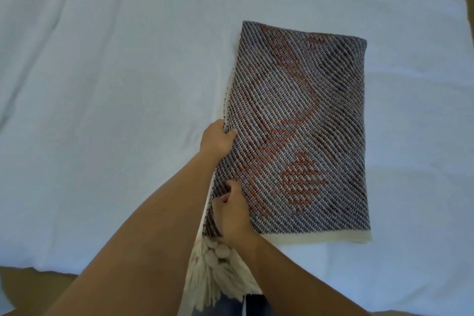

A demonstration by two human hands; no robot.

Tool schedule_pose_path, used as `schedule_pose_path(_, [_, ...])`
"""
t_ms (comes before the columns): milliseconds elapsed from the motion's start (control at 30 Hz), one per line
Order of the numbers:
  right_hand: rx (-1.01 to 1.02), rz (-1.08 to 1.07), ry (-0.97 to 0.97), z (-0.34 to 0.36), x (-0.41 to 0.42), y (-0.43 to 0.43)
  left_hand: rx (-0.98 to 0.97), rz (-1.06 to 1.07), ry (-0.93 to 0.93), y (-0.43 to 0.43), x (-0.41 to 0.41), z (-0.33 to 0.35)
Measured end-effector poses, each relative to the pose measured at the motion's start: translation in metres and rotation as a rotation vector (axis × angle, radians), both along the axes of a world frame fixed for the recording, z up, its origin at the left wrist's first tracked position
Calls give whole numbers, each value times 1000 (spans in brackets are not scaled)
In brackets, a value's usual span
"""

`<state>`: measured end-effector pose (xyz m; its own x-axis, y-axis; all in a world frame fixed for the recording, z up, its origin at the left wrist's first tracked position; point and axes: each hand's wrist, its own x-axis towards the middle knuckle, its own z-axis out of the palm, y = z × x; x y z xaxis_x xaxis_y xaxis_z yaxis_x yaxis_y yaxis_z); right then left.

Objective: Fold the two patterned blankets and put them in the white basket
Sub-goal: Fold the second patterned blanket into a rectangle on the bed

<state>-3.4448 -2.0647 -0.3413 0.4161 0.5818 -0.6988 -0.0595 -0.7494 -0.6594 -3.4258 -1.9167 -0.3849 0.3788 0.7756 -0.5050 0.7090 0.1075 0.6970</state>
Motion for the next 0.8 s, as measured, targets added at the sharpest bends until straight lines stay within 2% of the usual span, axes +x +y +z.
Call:
schedule_pose_path(100, [17,83,-68,-7,22,8,12,5,25,4,8,-1])
schedule_pose_path(333, [51,124,-3,-23,64,36,16,75,73,25,38,-3])
schedule_pose_path(433, [64,152,-44,-24,100,56,30,97,85,44,59,-2])
schedule_pose_path(633, [76,325,-314,-21,217,108,47,137,50,97,115,5])
schedule_pose_path(800, [64,368,-616,-20,317,152,-64,248,-50,146,166,7])
